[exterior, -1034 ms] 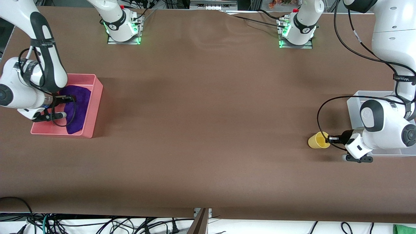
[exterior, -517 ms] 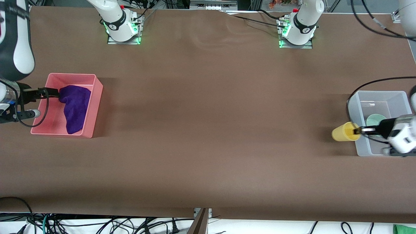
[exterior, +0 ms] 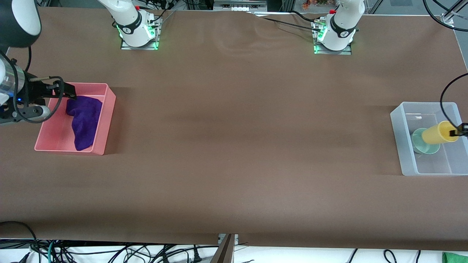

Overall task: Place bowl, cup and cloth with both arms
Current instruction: 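Release the cloth with the right gripper while the left gripper sets the cup down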

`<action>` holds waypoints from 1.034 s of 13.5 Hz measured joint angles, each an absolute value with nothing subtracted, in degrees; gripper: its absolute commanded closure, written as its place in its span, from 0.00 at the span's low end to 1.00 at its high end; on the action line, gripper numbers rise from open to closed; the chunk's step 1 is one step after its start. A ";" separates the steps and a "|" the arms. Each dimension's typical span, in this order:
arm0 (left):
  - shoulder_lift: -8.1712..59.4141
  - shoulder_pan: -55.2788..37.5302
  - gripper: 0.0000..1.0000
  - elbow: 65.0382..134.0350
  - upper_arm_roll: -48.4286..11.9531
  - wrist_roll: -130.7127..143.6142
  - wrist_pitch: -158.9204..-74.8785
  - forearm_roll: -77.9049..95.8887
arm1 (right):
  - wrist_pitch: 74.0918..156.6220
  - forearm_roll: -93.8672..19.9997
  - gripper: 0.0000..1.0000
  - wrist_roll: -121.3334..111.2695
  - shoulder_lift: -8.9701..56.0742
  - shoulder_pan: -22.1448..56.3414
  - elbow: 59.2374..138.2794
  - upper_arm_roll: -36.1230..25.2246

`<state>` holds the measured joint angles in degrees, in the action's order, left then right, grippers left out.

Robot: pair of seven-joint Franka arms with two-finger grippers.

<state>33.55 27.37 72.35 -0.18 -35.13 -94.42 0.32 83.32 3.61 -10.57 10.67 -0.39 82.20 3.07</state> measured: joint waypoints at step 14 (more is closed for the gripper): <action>38.07 31.39 0.00 77.53 -1.78 -40.54 -107.21 -1.86 | 83.89 4.75 0.00 -6.76 8.65 -0.91 79.88 2.22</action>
